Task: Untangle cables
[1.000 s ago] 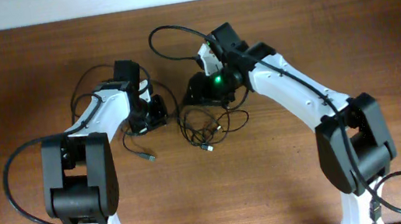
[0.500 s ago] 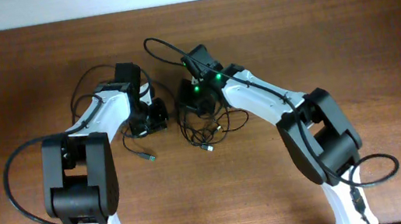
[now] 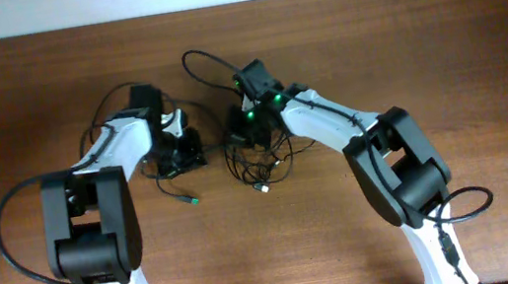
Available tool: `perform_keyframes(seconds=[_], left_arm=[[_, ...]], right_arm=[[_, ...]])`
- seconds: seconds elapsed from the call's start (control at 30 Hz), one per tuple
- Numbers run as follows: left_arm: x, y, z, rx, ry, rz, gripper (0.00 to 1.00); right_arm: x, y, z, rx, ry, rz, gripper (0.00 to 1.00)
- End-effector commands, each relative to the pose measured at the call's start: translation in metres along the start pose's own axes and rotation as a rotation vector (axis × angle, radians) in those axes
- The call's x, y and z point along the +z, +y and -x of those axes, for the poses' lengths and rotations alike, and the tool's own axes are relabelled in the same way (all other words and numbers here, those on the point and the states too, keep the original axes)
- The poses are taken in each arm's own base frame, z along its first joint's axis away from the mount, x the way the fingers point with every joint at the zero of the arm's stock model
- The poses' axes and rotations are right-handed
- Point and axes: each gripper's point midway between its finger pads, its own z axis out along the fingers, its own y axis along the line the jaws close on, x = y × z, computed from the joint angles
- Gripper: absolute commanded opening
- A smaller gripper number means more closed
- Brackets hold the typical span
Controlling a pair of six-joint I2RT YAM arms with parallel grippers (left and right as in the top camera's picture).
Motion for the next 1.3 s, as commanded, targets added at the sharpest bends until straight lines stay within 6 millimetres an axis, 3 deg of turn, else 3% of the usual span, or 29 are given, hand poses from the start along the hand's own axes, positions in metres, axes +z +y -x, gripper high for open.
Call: perform_keyframes(seconds=[0.0,0.1,0.2,0.27,0.37,0.53,0.57,0.63,0.7,0.73,0.87,1.07,1.27], left_arm=[[-0.037,-0.033,0.000,0.010,-0.017,-0.282,0.00],[-0.068,-0.066,-0.004,0.091,-0.017,-0.548,0.00],[-0.071,-0.064,-0.005,0.070,-0.008,-0.564,0.00],[-0.077,-0.072,-0.013,0.049,0.030,-0.626,0.00],[-0.102,-0.099,-0.022,0.132,0.034,-0.843,0.00],[-0.100,-0.096,-0.024,0.119,0.045,-0.827,0.04],[-0.100,-0.096,-0.024,0.119,0.045,-0.826,0.11],[-0.100,-0.097,-0.025,0.113,0.052,-0.826,0.48],[-0.091,-0.090,-0.027,0.096,0.064,-0.763,0.68],[-0.086,-0.085,-0.028,0.092,0.066,-0.716,0.72],[-0.067,-0.060,-0.028,0.079,0.067,-0.536,0.82],[-0.060,-0.046,-0.027,0.080,0.061,-0.448,0.82],[-0.055,-0.035,-0.025,0.081,0.055,-0.375,0.89]], right_arm=[[-0.047,0.046,-0.007,-0.162,0.093,0.217,0.04],[-0.072,0.059,-0.016,-0.271,0.199,0.391,0.04],[-0.091,0.061,-0.014,-0.296,0.240,0.485,0.04],[-0.091,0.059,-0.012,-0.294,0.232,0.478,0.04],[-0.084,0.049,-0.007,-0.265,0.201,0.412,0.04],[-0.108,0.052,0.000,-0.291,0.077,0.291,0.04],[-0.116,0.054,0.001,-0.302,0.035,0.248,0.04],[-0.128,0.054,-0.002,-0.298,-0.004,0.189,0.04],[-0.136,0.061,-0.009,-0.354,0.003,0.212,0.04],[-0.140,0.068,-0.013,-0.377,0.011,0.240,0.04],[-0.188,0.106,-0.030,-0.505,-0.045,0.331,0.04],[-0.290,0.153,-0.056,-0.653,-0.310,0.352,0.04],[-0.390,0.206,-0.104,-0.814,-0.487,0.487,0.04]])
